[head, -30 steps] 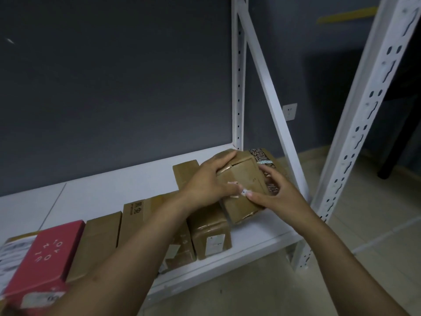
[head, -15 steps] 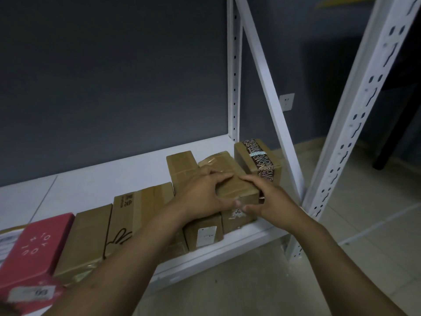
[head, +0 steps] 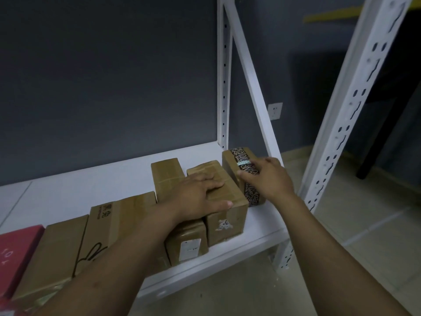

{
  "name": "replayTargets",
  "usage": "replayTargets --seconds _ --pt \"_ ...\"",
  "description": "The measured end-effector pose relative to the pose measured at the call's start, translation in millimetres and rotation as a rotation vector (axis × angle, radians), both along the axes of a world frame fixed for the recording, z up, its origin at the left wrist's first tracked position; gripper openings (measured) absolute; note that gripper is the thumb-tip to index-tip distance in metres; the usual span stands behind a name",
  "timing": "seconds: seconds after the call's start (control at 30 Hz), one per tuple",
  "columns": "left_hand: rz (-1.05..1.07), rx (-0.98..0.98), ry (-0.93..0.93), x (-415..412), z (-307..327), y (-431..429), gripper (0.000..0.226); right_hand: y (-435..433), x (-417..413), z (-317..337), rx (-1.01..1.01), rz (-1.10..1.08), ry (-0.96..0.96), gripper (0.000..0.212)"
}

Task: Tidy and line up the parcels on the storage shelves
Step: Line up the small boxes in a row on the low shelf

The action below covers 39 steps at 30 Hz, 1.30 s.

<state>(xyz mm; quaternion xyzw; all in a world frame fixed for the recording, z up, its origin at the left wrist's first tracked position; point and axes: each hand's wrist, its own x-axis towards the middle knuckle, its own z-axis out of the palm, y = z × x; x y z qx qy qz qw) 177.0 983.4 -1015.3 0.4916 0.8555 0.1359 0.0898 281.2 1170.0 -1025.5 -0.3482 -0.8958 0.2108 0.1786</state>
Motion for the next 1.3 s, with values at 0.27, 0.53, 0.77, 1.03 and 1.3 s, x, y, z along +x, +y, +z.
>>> replayTargets --seconds 0.27,0.53,0.77,1.03,1.3 --pt "-0.004 0.021 -0.045 2 -5 -4 0.072 -4 -9 1 -0.043 -0.029 -0.068 0.069" --pt "-0.009 0.110 -0.036 5 -6 -8 0.074 -23 31 11 0.044 -0.084 0.435 0.074" --pt "0.247 0.681 -0.531 16 35 -11 0.101 -38 47 26 0.054 0.231 0.644 0.077" --pt "0.261 0.754 -0.832 5 72 -7 0.097 -44 48 29 0.068 0.345 0.682 0.079" --pt "0.286 0.873 -0.479 18 62 0 0.090 -41 44 30 -0.199 0.264 0.572 0.072"
